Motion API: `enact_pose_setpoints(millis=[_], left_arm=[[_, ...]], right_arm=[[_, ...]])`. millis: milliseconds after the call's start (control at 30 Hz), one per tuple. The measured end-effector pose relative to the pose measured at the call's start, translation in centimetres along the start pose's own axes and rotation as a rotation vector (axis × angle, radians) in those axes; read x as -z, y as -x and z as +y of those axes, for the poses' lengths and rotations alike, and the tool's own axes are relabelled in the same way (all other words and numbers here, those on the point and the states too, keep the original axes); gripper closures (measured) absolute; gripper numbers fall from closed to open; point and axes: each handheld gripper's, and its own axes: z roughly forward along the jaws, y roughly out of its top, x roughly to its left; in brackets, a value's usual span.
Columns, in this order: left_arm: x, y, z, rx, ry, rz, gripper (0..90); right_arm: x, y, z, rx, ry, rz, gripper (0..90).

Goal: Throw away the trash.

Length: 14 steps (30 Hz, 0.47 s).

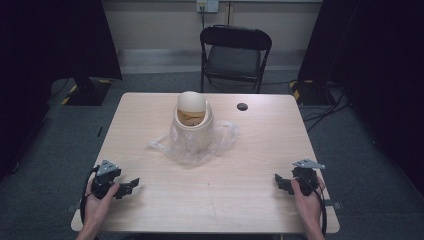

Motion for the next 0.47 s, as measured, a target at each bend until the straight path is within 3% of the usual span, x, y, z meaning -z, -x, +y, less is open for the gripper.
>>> enact_pose_setpoints(millis=[100,233,467], left_arm=[[-0.55,0.02,-0.45,-0.018,-0.025,0.015,16.6],[-0.85,0.03,-0.67,-0.019,0.000,0.033,15.2],[-0.97,0.05,-0.59,-0.025,-0.006,0.032,13.1]], right_arm=[[0.01,0.00,0.00,0.000,-0.001,0.001,9.6],[0.01,0.00,0.00,0.000,-0.001,0.001,9.6],[0.01,0.00,0.00,0.000,-0.001,0.001,9.6]])
